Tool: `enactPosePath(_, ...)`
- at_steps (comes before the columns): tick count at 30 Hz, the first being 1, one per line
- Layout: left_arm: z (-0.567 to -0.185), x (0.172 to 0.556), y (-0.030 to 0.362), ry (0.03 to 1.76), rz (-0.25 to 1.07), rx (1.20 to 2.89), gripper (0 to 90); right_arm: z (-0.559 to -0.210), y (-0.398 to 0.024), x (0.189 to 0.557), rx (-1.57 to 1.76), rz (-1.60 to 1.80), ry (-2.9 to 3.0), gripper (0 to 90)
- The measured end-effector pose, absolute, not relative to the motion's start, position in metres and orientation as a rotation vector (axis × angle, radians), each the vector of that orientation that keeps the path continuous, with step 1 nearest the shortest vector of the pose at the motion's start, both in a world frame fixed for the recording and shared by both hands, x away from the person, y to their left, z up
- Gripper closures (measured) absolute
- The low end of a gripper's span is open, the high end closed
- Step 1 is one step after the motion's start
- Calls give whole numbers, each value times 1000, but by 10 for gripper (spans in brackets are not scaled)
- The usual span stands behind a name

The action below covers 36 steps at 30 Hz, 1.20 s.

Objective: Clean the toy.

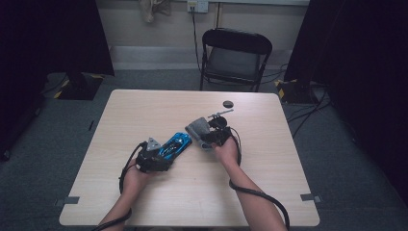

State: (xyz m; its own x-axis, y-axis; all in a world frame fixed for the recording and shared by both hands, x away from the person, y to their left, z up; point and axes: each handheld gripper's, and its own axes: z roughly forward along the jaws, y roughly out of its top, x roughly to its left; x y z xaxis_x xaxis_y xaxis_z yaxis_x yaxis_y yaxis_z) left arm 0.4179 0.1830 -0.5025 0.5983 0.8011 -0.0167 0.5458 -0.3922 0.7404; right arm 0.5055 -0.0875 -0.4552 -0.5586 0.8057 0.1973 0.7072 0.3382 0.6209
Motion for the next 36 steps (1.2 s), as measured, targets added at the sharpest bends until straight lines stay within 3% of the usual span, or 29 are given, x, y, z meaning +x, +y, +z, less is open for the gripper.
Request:
enactPosePath(10,-502,419,184,1054,438,2097,237,-467,-108,479,1375,998,2468,675)
enactPosePath(24,-496,416,186,1032,431,2057,197,-471,-124,471,1389,985,2458,674)
enactPosePath(36,-485,413,192,1033,431,2073,237,-464,-125,470,1379,1009,2448,674)
